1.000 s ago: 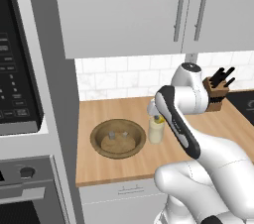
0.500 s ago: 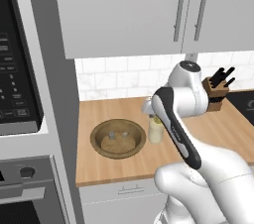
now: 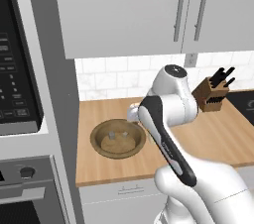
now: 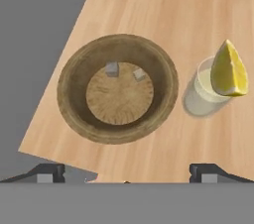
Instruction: Grab a lemon wedge from the fridge and one ice cube from the ice bowl, and put them in the glass of lemonade.
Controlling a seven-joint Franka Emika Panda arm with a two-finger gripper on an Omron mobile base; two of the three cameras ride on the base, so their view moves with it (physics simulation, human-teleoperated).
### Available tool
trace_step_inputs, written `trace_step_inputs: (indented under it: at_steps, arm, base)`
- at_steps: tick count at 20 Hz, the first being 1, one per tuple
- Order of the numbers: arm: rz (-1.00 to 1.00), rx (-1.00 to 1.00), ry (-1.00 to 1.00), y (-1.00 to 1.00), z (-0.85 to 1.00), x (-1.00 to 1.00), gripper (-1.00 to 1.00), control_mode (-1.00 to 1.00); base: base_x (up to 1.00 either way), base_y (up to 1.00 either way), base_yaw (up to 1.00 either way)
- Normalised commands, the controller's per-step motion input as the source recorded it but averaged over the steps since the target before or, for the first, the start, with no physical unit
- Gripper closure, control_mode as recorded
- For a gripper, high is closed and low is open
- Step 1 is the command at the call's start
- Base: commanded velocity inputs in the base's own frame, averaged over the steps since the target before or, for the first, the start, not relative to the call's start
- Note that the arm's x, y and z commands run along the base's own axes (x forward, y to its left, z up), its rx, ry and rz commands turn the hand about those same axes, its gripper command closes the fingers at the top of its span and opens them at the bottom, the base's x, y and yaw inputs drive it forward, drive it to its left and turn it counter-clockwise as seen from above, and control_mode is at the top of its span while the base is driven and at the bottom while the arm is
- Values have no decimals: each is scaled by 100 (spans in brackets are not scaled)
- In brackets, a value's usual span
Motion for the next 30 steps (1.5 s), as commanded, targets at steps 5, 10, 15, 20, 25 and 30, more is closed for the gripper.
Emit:
trace_step_inputs:
  at_steps: [5,10,15,20,25,30]
  arm:
    - [7,-16,26,74,-62,28,-100,-100]
    - [2,-2,17,31,-56,43,-100,-100]
    - [-4,0,10,-8,-24,27,-100,-100]
    - [-2,0,1,0,-31,23,-100,-100]
    - [0,0,-12,3,-24,1,-100,-100]
    - [0,0,-8,4,-24,26,-100,-100]
  base:
    - [0,0,0]
    - [0,0,0]
    - [0,0,0]
    - [0,0,0]
    - [0,0,0]
    - [0,0,0]
